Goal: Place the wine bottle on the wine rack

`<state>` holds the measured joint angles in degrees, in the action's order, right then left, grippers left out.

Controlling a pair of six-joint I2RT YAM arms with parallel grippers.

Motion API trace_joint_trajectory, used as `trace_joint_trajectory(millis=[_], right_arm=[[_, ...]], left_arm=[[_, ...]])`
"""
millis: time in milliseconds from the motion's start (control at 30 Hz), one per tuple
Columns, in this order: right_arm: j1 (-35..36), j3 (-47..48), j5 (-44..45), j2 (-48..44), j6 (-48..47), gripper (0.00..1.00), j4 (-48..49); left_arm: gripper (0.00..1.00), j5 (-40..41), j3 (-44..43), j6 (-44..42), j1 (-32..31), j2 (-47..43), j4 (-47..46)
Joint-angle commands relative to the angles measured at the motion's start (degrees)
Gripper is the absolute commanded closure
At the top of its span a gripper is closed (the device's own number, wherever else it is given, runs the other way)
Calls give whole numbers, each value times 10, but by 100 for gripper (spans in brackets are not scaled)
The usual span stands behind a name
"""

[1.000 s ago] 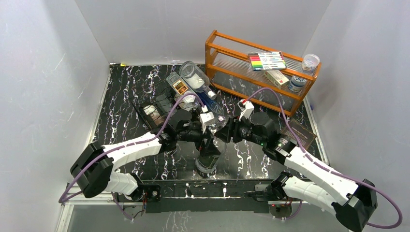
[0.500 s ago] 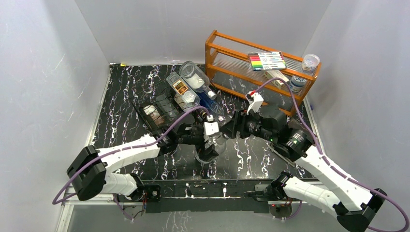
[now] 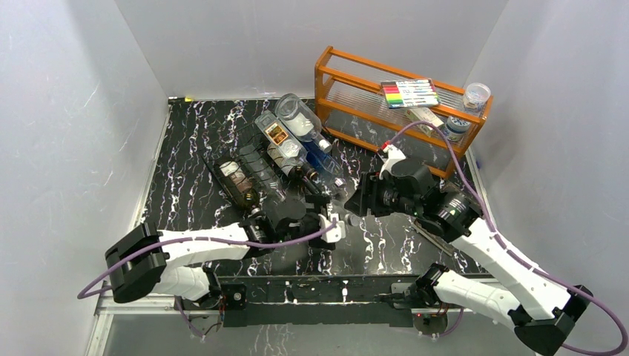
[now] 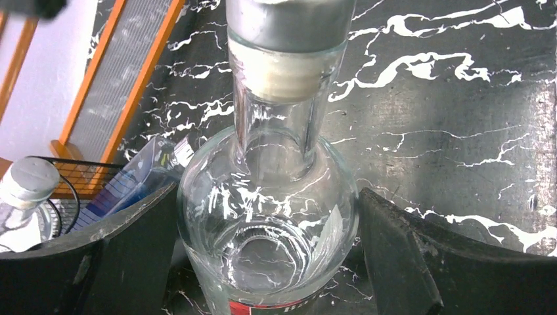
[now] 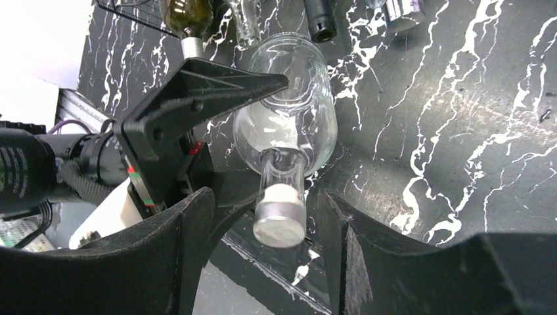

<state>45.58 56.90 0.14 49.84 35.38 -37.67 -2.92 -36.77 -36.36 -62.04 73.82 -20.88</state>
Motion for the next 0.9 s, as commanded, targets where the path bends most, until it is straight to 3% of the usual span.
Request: trace_joint_trajectory(millis=[0, 267, 500, 867], right_arm=[[-1, 12, -35, 17, -1, 33, -5], [-1, -14, -108, 84, -33, 34, -15], [-1, -33, -100, 129, -62, 33, -29], [-2, 22, -125, 221, -120, 37, -58]], left_arm=[[52, 60, 26, -60, -28, 2, -78], [51, 64, 64, -47, -58, 12, -149], [51, 59, 92, -39, -66, 8, -183], [51, 55, 115, -77, -82, 16, -198]])
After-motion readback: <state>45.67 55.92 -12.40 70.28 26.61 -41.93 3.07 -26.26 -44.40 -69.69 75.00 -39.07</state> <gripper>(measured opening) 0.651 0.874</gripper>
